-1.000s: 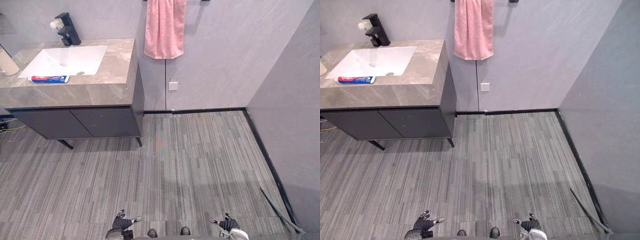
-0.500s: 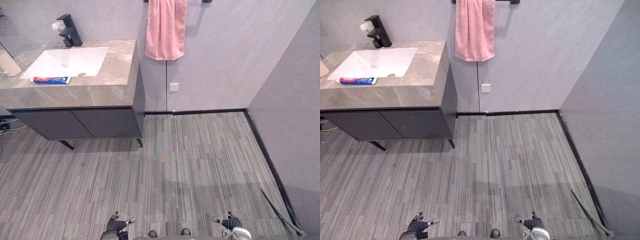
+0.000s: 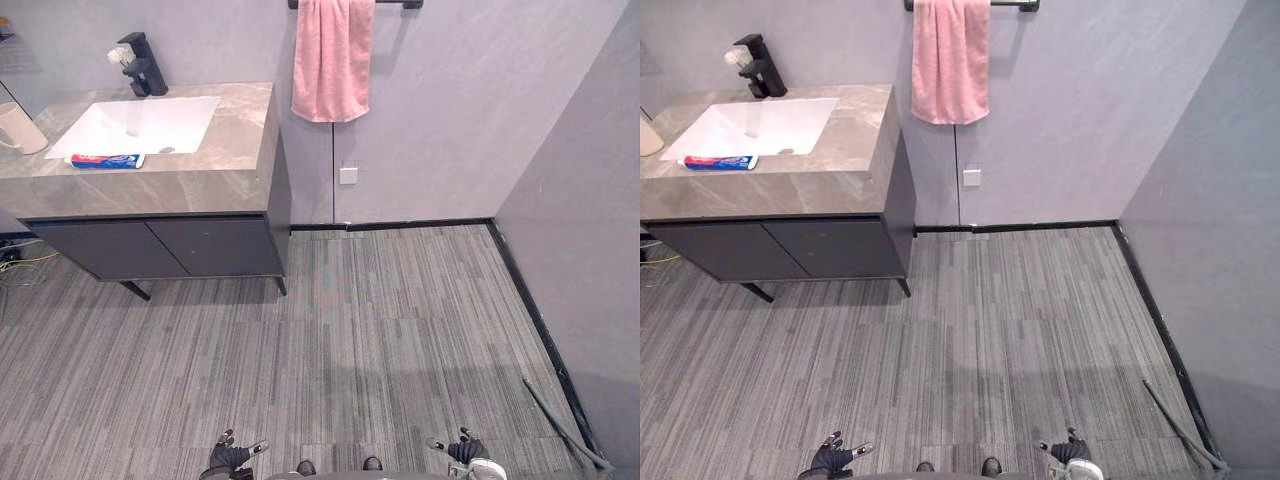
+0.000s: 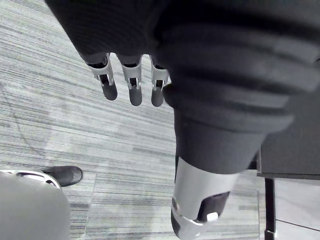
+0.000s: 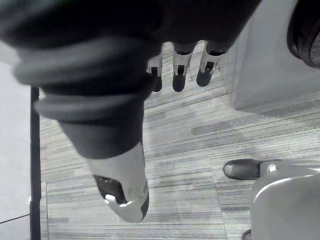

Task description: Organize washtable

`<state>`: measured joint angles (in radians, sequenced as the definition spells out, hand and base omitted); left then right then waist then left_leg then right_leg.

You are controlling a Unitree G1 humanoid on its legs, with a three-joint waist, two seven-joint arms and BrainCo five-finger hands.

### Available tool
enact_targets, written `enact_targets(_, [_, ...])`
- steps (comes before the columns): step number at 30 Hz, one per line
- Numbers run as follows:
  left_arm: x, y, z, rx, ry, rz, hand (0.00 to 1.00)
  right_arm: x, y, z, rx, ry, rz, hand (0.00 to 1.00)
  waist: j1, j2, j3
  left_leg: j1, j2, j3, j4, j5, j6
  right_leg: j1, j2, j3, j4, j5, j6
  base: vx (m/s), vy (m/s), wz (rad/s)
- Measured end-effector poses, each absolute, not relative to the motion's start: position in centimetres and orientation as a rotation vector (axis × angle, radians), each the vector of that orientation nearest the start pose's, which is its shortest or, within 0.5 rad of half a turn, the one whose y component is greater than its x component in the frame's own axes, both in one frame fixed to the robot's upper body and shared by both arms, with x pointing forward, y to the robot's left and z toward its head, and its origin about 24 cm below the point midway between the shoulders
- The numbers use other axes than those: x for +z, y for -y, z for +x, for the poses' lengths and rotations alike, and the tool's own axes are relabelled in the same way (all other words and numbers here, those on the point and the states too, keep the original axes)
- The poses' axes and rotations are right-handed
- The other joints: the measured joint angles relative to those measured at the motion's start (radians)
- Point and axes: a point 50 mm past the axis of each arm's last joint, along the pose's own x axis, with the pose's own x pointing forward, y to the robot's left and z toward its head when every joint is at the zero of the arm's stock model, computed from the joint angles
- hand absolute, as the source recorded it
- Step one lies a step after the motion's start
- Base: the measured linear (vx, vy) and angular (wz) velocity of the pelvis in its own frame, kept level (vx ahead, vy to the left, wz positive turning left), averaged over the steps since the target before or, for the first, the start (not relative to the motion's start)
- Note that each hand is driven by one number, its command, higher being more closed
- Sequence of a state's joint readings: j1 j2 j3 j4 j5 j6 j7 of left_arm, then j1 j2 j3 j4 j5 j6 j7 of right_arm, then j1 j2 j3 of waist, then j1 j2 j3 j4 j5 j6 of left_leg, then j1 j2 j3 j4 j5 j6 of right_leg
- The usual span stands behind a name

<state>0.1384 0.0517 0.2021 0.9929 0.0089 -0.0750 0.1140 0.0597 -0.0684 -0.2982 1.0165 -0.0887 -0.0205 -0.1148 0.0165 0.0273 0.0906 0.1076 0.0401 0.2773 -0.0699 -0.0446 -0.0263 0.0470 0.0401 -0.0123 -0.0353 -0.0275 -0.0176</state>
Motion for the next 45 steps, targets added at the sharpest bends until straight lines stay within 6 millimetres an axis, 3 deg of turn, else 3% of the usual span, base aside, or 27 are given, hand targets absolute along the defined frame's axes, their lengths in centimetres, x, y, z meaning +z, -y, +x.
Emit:
enact_targets(8, [-15.6,-20.5,9.2,0.345,-1.029,0.015,0.00,-15.1,22.0,11.4,-0.383,-1.026,-0.047,0.00,0.000,0.004,0.017,-0.043,0.008,0.063,0.081,-0.075,0.014,-0.063,0.001,0.057,0.074,-0.023,0.028,0.05,0.016,-0.26])
enact_targets(13, [-15.5,-20.3,9.9,0.326,-1.013,0.020,0.00,-15.0,21.8,11.8,-0.390,-1.013,-0.046,0.00,0.000,0.010,0.040,-0.039,0.008,0.095,0.142,-0.131,0.027,-0.169,-0.009,0.062,0.333,-0.109,0.068,0.05,0.065,-0.16])
enact_targets(15, [-15.4,-20.4,10.4,0.326,-1.001,0.021,0.00,-15.0,21.0,12.0,-0.380,-1.008,-0.025,0.00,0.000,0.010,0.059,-0.018,0.009,0.109,0.146,-0.139,0.034,-0.247,-0.024,0.004,0.519,-0.118,0.068,0.06,0.064,-0.06])
enact_targets(17, [-15.3,-20.4,10.5,0.328,-0.999,0.020,0.00,-14.9,21.0,12.2,-0.375,-0.998,-0.030,0.00,-0.001,0.006,0.063,0.006,0.001,0.110,0.129,-0.144,0.039,-0.284,-0.058,-0.070,0.600,-0.152,0.053,0.09,0.044,-0.03])
enact_targets(18, [-15.3,-20.5,10.5,0.329,-0.997,0.020,0.00,-14.9,21.0,12.2,-0.373,-1.000,-0.031,0.00,-0.001,0.004,0.070,0.034,-0.008,0.110,0.108,-0.148,0.035,-0.294,-0.097,-0.130,0.613,-0.180,0.053,0.12,0.033,-0.02])
enact_targets(21, [-15.2,-20.5,10.7,0.325,-0.993,0.023,0.00,-14.8,21.0,12.8,-0.367,-0.986,-0.035,0.00,-0.006,0.005,0.081,0.059,0.017,0.109,0.106,-0.163,0.014,-0.321,-0.106,-0.191,0.549,-0.179,0.052,0.16,-0.030,-0.02])
enact_targets(22, [-15.2,-20.7,10.8,0.314,-0.993,0.038,0.00,-14.7,21.1,13.0,-0.361,-0.982,-0.044,0.00,-0.012,0.007,0.084,0.068,0.033,0.107,0.106,-0.170,-0.001,-0.336,-0.097,-0.205,0.480,-0.163,0.051,0.31,-0.143,0.10])
enact_targets(24, [-15.2,-21.2,10.6,0.315,-0.997,0.054,0.00,-14.8,21.1,12.7,-0.356,-0.991,-0.053,0.00,-0.026,-0.022,0.089,0.092,0.021,0.093,0.105,-0.190,-0.036,-0.332,-0.106,-0.195,0.417,-0.061,0.017,0.35,-0.192,0.22])
enact_targets(25, [-15.4,-20.6,10.3,0.312,-1.008,0.038,0.00,-14.6,22.0,12.5,-0.371,-0.989,-0.072,0.00,-0.035,-0.003,0.080,0.113,0.055,0.082,0.119,-0.190,-0.061,-0.327,-0.092,-0.211,0.450,-0.110,0.000,0.33,-0.215,0.15])
enact_targets(26, [-15.4,-20.4,10.5,0.311,-1.004,0.029,0.00,-14.6,22.1,12.6,-0.371,-0.988,-0.074,0.00,-0.030,0.002,0.080,0.103,0.065,0.082,0.149,-0.191,-0.064,-0.324,-0.085,-0.211,0.450,-0.121,-0.005,0.41,-0.270,0.03])
enact_targets(27, [-15.4,-20.0,10.7,0.312,-0.999,0.014,0.00,-14.6,22.0,12.7,-0.370,-0.985,-0.072,0.00,-0.029,0.006,0.081,0.073,0.083,0.078,0.218,-0.196,-0.073,-0.314,-0.076,-0.210,0.445,-0.129,-0.017,0.37,-0.271,-0.07])
enact_targets(30, [-15.3,-18.8,11.1,0.344,-0.979,-0.063,0.00,-14.6,21.3,12.6,-0.366,-0.981,-0.053,0.00,-0.027,0.014,0.091,-0.130,0.204,0.012,0.757,-0.186,-0.076,-0.194,-0.038,-0.213,0.359,-0.134,-0.041,0.38,-0.248,-0.03])
enact_targets(32, [-14.9,-19.0,11.6,0.359,-0.945,-0.070,0.00,-14.6,20.8,12.6,-0.363,-0.973,-0.041,0.00,-0.021,0.009,0.100,-0.197,0.269,-0.002,1.001,-0.188,-0.075,-0.095,-0.019,-0.204,0.327,-0.151,-0.066,0.33,-0.124,-0.26])
enact_targets(34, [-14.5,-19.1,12.3,0.358,-0.912,-0.071,0.00,-14.3,20.6,13.1,-0.365,-0.946,-0.030,0.00,-0.001,-0.004,0.106,-0.267,0.293,0.015,1.079,-0.188,-0.074,-0.042,-0.022,-0.177,0.306,-0.163,-0.071,0.28,-0.040,-0.43])
enact_targets(37, [-14.3,-19.1,12.8,0.360,-0.891,-0.070,0.00,-14.1,20.6,13.6,-0.372,-0.927,-0.011,0.00,0.003,-0.006,0.105,-0.368,0.284,0.070,0.972,-0.192,-0.068,-0.004,-0.052,-0.148,0.273,-0.177,-0.052,0.21,0.072,-0.26])
enact_targets(40, [-14.2,-19.1,13.0,0.360,-0.886,-0.073,0.00,-14.5,20.1,12.6,-0.391,-0.955,0.023,0.00,0.007,-0.015,0.105,-0.375,0.214,0.095,0.701,-0.190,-0.068,0.054,-0.100,-0.150,0.250,-0.189,-0.031,0.25,0.158,-0.01])
enact_targets(42, [-14.2,-18.7,13.0,0.354,-0.887,-0.081,0.00,-14.6,20.2,12.4,-0.394,-0.958,0.024,0.00,0.020,-0.006,0.096,-0.377,0.152,0.068,0.472,-0.114,-0.045,0.074,-0.126,-0.137,0.238,-0.221,0.024,0.30,0.272,-0.11])
enact_targets(43, [-14.3,-18.4,13.0,0.351,-0.892,-0.088,0.00,-14.6,20.5,12.2,-0.399,-0.963,0.016,0.00,0.028,0.007,0.090,-0.377,0.149,0.053,0.430,-0.067,-0.028,0.073,-0.122,-0.126,0.237,-0.233,0.044,0.27,0.317,-0.25])
enact_targets(44, [-14.3,-18.6,13.1,0.351,-0.893,-0.082,0.00,-14.8,19.9,12.0,-0.389,-0.980,0.026,0.00,0.033,-0.017,0.078,-0.373,0.115,0.066,0.434,-0.052,0.007,0.073,-0.150,-0.109,0.237,-0.248,0.069,0.30,0.295,-0.12])
enact_targets(45, [-14.3,-19.1,13.1,0.356,-0.891,-0.070,0.00,-14.9,19.2,12.1,-0.368,-0.980,0.031,0.00,0.034,-0.046,0.066,-0.366,0.084,0.081,0.421,-0.080,0.022,0.066,-0.180,-0.102,0.256,-0.244,0.066,0.37,0.347,-0.06])
